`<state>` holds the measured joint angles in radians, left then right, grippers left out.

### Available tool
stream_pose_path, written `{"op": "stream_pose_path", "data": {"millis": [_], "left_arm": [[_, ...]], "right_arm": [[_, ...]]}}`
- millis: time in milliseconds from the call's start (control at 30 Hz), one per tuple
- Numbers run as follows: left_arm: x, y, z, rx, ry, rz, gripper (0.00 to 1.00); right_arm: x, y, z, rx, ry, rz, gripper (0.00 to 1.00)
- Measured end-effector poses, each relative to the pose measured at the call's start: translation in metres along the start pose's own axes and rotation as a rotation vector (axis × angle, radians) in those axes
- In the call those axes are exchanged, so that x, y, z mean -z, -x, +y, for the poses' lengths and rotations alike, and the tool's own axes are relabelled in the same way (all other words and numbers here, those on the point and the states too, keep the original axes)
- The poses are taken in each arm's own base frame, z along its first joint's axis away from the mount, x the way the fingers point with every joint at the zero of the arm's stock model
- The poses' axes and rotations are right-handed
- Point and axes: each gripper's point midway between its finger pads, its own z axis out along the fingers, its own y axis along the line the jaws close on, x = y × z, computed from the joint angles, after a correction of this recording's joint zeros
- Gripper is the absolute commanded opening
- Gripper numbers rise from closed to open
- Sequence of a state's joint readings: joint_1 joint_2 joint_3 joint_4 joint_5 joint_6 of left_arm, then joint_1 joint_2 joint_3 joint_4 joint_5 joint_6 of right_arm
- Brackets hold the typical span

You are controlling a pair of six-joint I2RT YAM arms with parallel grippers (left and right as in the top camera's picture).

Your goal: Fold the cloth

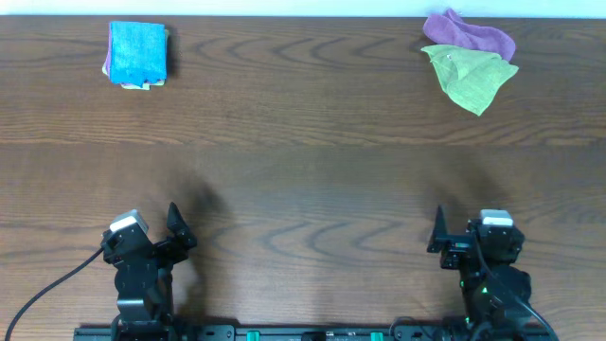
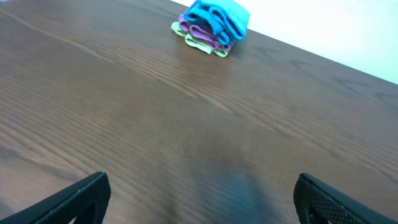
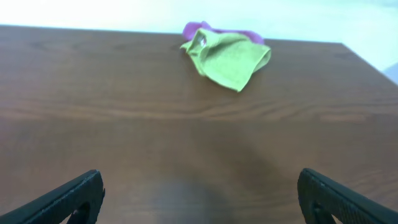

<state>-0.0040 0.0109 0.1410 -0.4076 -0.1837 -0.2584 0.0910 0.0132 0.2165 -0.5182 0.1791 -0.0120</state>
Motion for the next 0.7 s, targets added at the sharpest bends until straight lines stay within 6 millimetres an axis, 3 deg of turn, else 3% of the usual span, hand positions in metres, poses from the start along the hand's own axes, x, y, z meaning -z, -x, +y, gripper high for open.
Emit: {"op": "stream_pose_path", "data": {"millis": [233, 433, 700], "left_arm": [[0.000, 0.000, 0.000, 0.000, 0.000, 0.000, 0.95], [0.000, 0.000, 0.000, 0.000, 0.000, 0.000, 0.96], [0.000, 0.000, 0.000, 0.000, 0.000, 0.000, 0.95]], "right_arm": [[-0.001, -0.026, 0.001, 0.017, 0.005, 0.096, 0.99], [-0.001, -0.062, 0.007, 0.035, 0.038, 0.222, 0.99], [0.000, -0.068, 0.012, 0.035, 0.070, 0.242, 0.99]]}}
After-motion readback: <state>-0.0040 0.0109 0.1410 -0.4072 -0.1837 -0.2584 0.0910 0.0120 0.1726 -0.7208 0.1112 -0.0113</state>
